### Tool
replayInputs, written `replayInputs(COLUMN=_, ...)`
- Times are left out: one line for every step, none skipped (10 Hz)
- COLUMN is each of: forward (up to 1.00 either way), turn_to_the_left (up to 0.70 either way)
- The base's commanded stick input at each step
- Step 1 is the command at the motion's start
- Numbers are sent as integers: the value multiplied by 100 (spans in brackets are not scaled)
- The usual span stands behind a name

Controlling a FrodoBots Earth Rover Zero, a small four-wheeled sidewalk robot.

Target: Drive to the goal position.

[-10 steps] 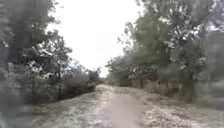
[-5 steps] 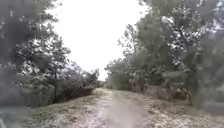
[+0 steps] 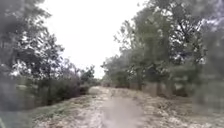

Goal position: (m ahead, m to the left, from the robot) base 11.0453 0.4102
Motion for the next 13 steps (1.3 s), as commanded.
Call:
replayInputs(forward=85, turn_to_the_left=0)
replayInputs(forward=85, turn_to_the_left=0)
replayInputs(forward=85, turn_to_the_left=0)
replayInputs(forward=85, turn_to_the_left=0)
replayInputs(forward=85, turn_to_the_left=0)
replayInputs(forward=85, turn_to_the_left=0)
replayInputs(forward=85, turn_to_the_left=0)
replayInputs(forward=85, turn_to_the_left=0)
replayInputs(forward=85, turn_to_the_left=0)
replayInputs(forward=85, turn_to_the_left=0)
replayInputs(forward=85, turn_to_the_left=0)
replayInputs(forward=85, turn_to_the_left=0)
replayInputs(forward=85, turn_to_the_left=0)
